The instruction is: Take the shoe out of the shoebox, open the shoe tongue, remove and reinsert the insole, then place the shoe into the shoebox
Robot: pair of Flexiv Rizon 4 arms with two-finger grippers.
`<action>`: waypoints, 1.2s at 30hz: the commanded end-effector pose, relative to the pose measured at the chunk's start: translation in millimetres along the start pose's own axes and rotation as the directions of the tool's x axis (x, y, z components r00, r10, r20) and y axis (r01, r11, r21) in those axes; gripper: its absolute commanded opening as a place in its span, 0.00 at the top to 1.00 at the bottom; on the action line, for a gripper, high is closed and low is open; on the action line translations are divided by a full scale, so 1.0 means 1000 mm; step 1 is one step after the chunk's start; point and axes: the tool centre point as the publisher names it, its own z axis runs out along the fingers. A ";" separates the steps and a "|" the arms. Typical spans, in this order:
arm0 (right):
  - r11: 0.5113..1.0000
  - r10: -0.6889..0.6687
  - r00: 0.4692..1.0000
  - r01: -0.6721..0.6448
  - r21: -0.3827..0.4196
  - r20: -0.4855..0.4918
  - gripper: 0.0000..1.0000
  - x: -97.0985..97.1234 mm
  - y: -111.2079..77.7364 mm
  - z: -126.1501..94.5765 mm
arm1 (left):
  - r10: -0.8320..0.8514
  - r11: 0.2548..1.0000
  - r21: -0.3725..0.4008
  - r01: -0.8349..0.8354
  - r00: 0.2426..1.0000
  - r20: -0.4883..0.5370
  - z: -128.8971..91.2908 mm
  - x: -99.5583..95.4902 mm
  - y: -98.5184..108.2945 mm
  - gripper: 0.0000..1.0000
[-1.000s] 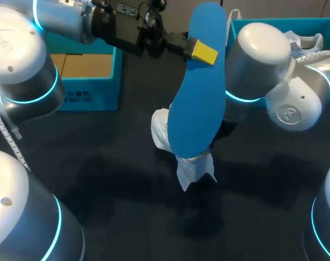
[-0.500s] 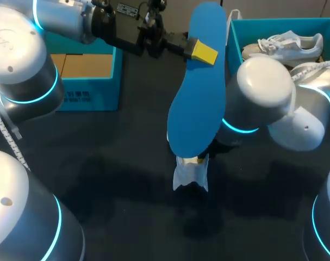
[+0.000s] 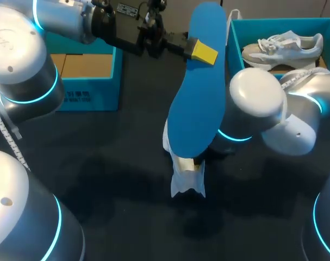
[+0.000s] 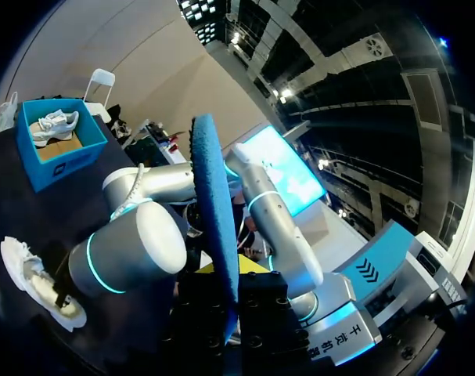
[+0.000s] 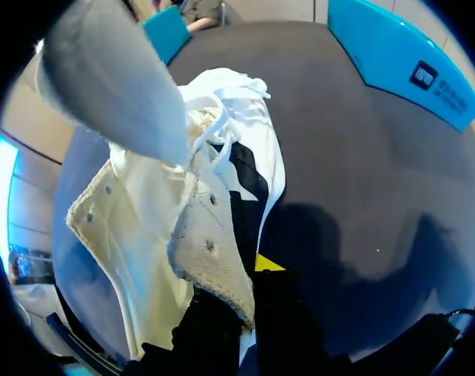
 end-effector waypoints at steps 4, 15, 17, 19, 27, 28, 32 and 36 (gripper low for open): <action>0.999 0.032 0.999 -0.032 -0.007 -0.007 1.00 0.002 -0.008 0.017 | 0.000 1.000 -0.001 0.000 1.000 0.002 0.000 0.000 0.000 1.00; 0.996 0.086 0.993 -0.084 0.021 -0.079 0.00 0.005 -0.010 -0.013 | 0.000 1.000 -0.001 0.000 1.000 0.002 0.000 0.000 0.000 1.00; 0.995 0.090 0.992 -0.087 0.038 -0.085 0.00 0.005 -0.010 -0.022 | 0.000 1.000 -0.001 0.000 1.000 0.002 0.000 0.000 0.000 1.00; 0.994 0.102 0.989 -0.098 0.045 -0.105 0.00 0.006 -0.011 -0.031 | 0.000 1.000 -0.001 0.000 1.000 0.002 0.000 0.000 0.000 1.00; 0.996 0.088 0.981 -0.082 0.041 -0.172 0.00 0.003 -0.009 -0.065 | 0.000 1.000 -0.001 0.000 1.000 0.002 0.000 0.000 0.000 1.00; 0.996 0.083 0.977 -0.079 0.031 -0.196 0.00 0.003 -0.009 -0.068 | 0.000 1.000 -0.001 0.000 1.000 0.002 0.000 0.000 0.000 1.00; 0.998 0.062 0.966 -0.056 0.033 -0.251 0.00 0.001 -0.009 -0.083 | 0.000 1.000 -0.001 0.000 1.000 0.002 0.000 0.000 0.000 1.00; 1.000 0.010 0.946 -0.005 0.014 -0.325 0.00 0.003 -0.005 -0.095 | 0.000 1.000 -0.001 0.000 1.000 0.002 0.000 0.000 0.000 1.00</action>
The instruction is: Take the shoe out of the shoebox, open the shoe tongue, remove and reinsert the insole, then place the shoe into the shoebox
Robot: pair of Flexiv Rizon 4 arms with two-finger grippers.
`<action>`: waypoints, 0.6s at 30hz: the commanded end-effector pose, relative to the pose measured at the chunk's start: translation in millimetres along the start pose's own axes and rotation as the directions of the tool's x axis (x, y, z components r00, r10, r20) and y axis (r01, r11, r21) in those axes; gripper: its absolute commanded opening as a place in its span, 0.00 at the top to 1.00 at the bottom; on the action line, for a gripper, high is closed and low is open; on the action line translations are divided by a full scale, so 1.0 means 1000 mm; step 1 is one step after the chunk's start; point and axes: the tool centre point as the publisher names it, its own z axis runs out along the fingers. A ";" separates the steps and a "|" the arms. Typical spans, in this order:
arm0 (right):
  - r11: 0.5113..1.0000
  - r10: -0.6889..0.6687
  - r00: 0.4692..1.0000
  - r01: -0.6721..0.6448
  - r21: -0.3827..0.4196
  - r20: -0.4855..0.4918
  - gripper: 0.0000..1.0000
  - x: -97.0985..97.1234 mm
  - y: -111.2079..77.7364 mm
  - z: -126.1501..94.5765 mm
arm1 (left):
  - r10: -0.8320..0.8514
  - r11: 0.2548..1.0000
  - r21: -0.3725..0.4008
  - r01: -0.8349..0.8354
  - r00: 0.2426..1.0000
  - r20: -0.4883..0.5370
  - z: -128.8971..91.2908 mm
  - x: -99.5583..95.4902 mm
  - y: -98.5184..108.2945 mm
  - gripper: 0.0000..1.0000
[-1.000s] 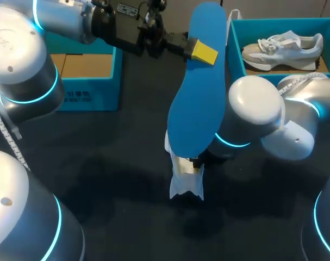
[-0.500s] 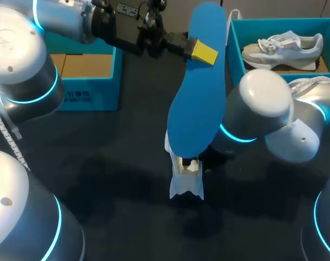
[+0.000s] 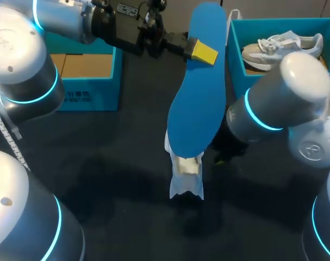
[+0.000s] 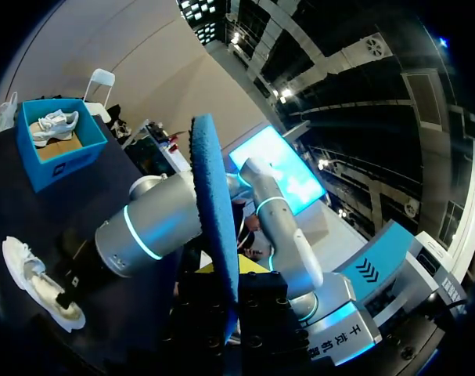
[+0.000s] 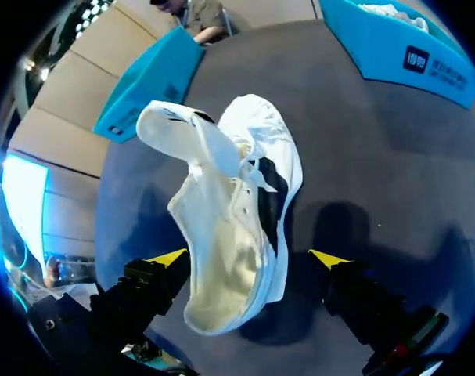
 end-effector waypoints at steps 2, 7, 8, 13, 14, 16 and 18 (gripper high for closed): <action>0.999 -0.038 0.995 0.037 -0.011 -0.093 0.00 -0.007 -0.001 -0.025 | 0.000 1.000 -0.001 0.000 1.000 0.002 0.001 0.000 0.000 1.00; 0.999 -0.038 0.995 0.037 -0.011 -0.093 0.00 -0.007 -0.001 -0.025 | 0.000 1.000 -0.001 0.000 1.000 0.002 0.001 0.000 0.000 1.00; 0.999 -0.038 0.995 0.037 -0.011 -0.093 0.00 -0.007 -0.001 -0.025 | 0.000 1.000 -0.001 0.000 1.000 0.002 0.001 0.000 0.000 1.00; 0.999 -0.038 0.995 0.037 -0.011 -0.093 0.00 -0.007 -0.001 -0.025 | 0.000 1.000 -0.001 0.000 1.000 0.002 0.001 0.000 0.000 1.00; 0.999 -0.038 0.995 0.037 -0.011 -0.093 0.00 -0.007 -0.001 -0.025 | 0.000 1.000 -0.001 0.000 1.000 0.002 0.001 0.000 0.000 1.00; 0.999 -0.033 0.992 0.029 -0.031 -0.125 0.00 -0.005 0.000 -0.028 | 0.000 1.000 -0.001 0.000 1.000 0.002 0.001 0.000 0.000 1.00; 0.999 -0.021 0.986 0.014 -0.042 -0.165 0.00 -0.001 0.001 -0.037 | 0.000 1.000 -0.001 0.000 1.000 0.002 0.001 0.000 0.000 1.00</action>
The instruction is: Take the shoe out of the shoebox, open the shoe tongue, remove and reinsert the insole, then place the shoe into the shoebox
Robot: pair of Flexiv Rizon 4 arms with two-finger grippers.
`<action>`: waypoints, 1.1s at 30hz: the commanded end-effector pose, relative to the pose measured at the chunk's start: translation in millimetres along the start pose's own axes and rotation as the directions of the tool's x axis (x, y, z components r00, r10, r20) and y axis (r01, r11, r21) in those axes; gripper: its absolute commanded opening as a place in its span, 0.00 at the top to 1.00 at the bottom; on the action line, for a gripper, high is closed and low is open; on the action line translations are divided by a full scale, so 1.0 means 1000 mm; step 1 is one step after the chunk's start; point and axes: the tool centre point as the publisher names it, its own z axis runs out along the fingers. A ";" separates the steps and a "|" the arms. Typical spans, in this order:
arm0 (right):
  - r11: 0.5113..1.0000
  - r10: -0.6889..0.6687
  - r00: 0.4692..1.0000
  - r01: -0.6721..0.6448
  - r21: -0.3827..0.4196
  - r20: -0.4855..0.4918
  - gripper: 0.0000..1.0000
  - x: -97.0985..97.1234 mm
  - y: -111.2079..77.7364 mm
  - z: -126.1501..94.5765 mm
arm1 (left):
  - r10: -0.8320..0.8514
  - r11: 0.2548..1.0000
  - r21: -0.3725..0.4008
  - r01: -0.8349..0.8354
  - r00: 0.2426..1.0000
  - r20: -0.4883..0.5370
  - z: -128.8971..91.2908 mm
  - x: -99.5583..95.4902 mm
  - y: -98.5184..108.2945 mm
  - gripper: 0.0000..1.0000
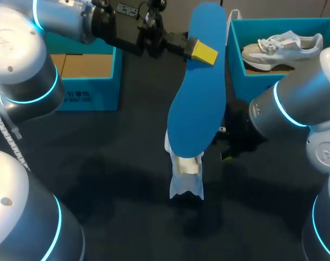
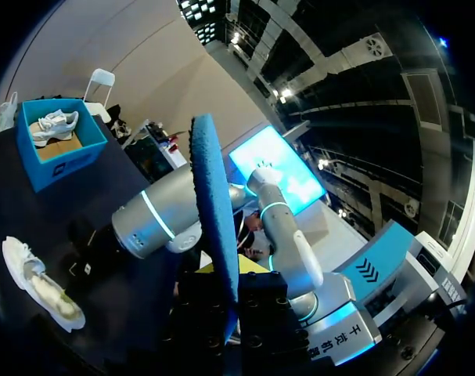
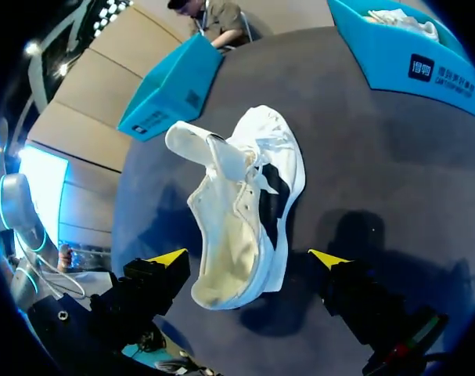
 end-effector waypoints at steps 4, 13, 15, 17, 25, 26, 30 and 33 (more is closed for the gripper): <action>1.000 -0.009 0.994 0.007 -0.026 -0.107 0.00 0.014 0.000 -0.026 | 0.000 1.000 -0.001 0.000 1.000 0.002 0.000 0.000 0.000 1.00; 1.000 0.021 0.978 -0.023 -0.009 -0.206 0.00 0.031 0.011 -0.051 | 0.000 1.000 -0.001 0.000 1.000 0.002 0.000 0.000 0.000 1.00; 1.000 0.021 0.969 -0.026 -0.015 -0.247 0.00 0.034 0.014 -0.056 | 0.000 1.000 -0.001 0.000 1.000 0.002 0.000 0.000 0.000 1.00; 1.000 0.015 0.958 -0.020 -0.016 -0.285 0.00 0.039 0.018 -0.062 | 0.000 1.000 -0.001 0.000 1.000 0.002 0.000 0.000 0.000 1.00; 0.998 0.034 0.900 -0.055 -0.036 -0.434 0.00 0.052 0.029 -0.082 | 0.000 1.000 -0.001 0.000 1.000 0.002 0.000 0.000 0.000 1.00; 0.998 0.034 0.894 -0.053 -0.030 -0.447 0.00 0.052 0.030 -0.084 | 0.000 1.000 -0.001 0.000 1.000 0.002 0.000 0.000 0.000 1.00; 0.997 0.053 0.870 -0.077 -0.030 -0.489 0.00 0.054 0.034 -0.092 | 0.000 1.000 -0.001 0.000 1.000 0.002 0.000 0.000 0.000 1.00; 0.996 0.069 0.841 -0.087 -0.008 -0.537 0.00 0.054 0.035 -0.095 | 0.000 1.000 -0.001 0.000 1.000 0.002 0.000 0.000 0.000 1.00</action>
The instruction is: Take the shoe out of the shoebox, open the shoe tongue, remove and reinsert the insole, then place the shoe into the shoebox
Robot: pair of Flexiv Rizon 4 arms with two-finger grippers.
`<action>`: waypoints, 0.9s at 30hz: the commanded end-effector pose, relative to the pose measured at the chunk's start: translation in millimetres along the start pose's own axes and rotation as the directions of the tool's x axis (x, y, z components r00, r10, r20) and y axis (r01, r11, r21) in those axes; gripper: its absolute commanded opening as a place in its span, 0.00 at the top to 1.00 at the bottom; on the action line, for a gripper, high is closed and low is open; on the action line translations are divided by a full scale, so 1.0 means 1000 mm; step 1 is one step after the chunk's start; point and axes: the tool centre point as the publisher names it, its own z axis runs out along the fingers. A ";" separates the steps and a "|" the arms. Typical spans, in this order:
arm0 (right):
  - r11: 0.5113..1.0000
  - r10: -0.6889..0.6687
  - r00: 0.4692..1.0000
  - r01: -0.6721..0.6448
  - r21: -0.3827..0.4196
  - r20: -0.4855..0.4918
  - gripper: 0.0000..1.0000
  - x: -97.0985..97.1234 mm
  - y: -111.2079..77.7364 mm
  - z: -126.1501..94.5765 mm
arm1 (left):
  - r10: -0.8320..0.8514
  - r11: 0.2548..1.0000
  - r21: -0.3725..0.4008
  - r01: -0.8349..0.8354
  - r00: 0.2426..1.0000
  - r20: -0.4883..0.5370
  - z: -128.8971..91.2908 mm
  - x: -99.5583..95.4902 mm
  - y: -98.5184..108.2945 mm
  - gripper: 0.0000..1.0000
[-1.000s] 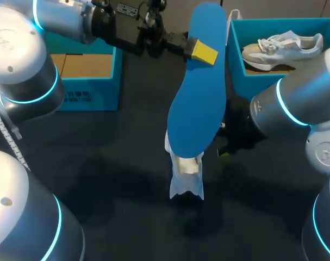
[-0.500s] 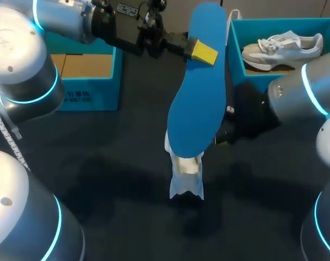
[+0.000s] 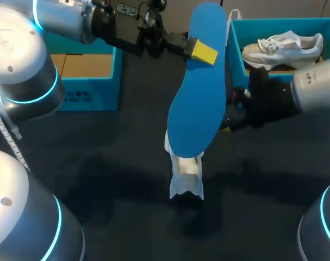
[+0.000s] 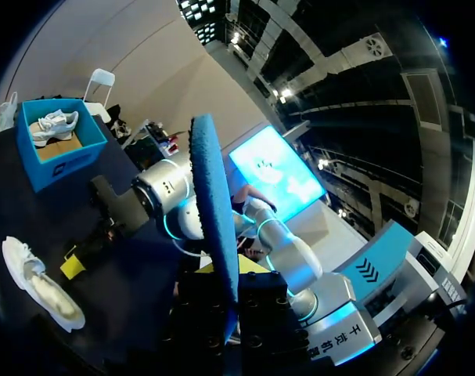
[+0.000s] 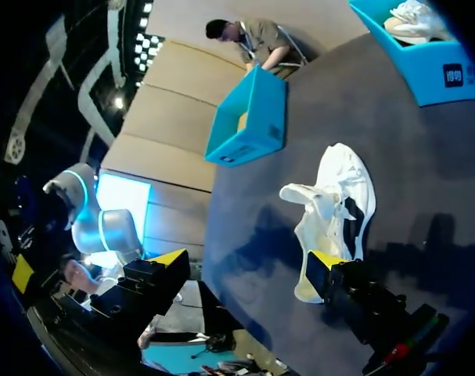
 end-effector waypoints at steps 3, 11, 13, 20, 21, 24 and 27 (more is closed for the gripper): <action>1.000 0.022 0.988 -0.022 0.004 -0.155 0.00 -0.002 -0.001 -0.009 | 0.000 1.000 -0.001 0.000 1.000 0.002 0.001 0.000 0.000 1.00; 0.999 0.040 0.956 -0.036 0.018 -0.290 0.00 0.003 0.006 -0.014 | 0.000 1.000 -0.001 0.000 1.000 0.002 0.001 0.000 0.000 1.00; 0.999 0.039 0.949 -0.035 0.019 -0.313 0.00 0.005 0.009 -0.016 | 0.000 1.000 -0.001 0.000 1.000 0.002 0.001 0.000 0.000 1.00; 0.999 0.036 0.944 -0.026 0.033 -0.327 0.00 0.014 0.015 -0.023 | 0.000 1.000 -0.001 0.000 1.000 0.002 0.001 0.000 0.000 1.00; 0.999 0.039 0.941 -0.032 0.026 -0.337 0.00 0.015 0.016 -0.024 | 0.000 1.000 -0.001 0.000 1.000 0.002 0.001 0.000 0.000 1.00; 0.999 0.046 0.936 -0.052 -0.009 -0.348 0.00 0.017 0.017 -0.027 | 0.000 1.000 -0.001 0.000 1.000 0.002 0.001 0.000 0.000 1.00; 0.999 0.046 0.936 -0.052 -0.009 -0.348 0.00 0.017 0.017 -0.027 | 0.000 1.000 -0.001 0.000 1.000 0.002 0.001 0.000 0.000 1.00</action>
